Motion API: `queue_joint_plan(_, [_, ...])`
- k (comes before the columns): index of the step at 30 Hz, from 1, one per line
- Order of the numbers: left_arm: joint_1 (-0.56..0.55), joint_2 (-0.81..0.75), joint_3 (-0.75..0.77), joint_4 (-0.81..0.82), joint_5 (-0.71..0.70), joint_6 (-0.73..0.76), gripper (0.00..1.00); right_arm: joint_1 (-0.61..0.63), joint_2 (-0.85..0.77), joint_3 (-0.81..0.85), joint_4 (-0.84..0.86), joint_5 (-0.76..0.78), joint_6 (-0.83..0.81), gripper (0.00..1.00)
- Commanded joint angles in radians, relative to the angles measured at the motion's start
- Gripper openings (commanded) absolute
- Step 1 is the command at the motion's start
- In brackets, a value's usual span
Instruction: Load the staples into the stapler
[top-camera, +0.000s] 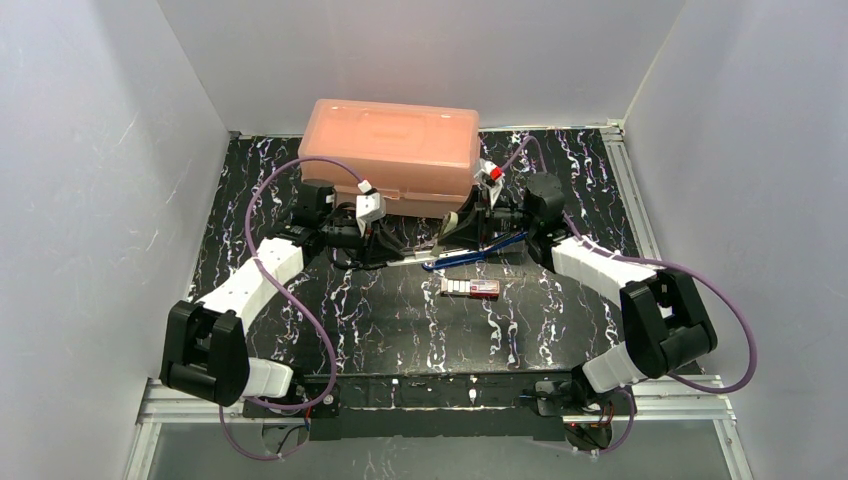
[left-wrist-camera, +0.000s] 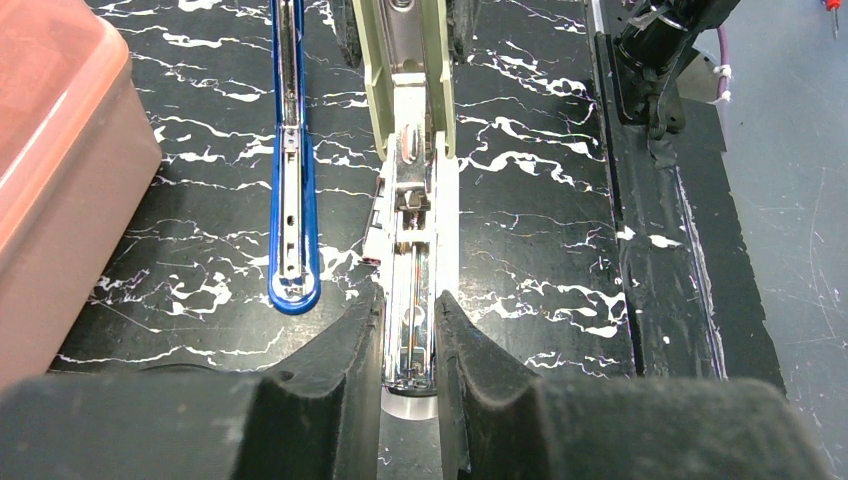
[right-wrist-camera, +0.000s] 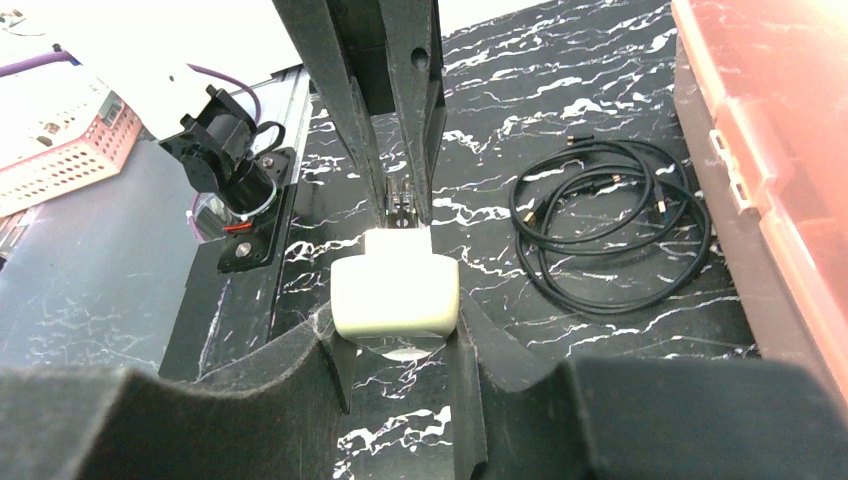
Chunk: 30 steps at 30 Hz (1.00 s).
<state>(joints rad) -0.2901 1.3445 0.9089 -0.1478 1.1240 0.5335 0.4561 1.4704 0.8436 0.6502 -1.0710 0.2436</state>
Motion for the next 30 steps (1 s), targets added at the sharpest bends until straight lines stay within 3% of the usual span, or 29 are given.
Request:
queue_joint_plan(1, [0.028,-0.014,-0.058,-0.056,-0.105,-0.008,0.00,-0.045,-0.041,-0.013,0.248,0.035,0.121,0.08])
queue_joint_plan(9, [0.026,0.007,-0.024,-0.083,-0.100,-0.001,0.00,0.002,-0.006,0.055,0.106,0.019,-0.017,0.04])
queue_joint_plan(18, [0.020,0.020,-0.014,-0.113,-0.111,0.037,0.46,0.068,0.037,0.202,-0.260,0.036,-0.323,0.01])
queue_joint_plan(27, [0.024,0.018,0.020,-0.154,-0.167,0.059,0.73,0.139,0.091,0.266,-0.468,0.098,-0.536,0.01])
queue_joint_plan(30, [0.052,-0.005,0.024,-0.177,-0.201,0.077,0.84,0.155,0.119,0.267,-0.465,0.113,-0.573,0.01])
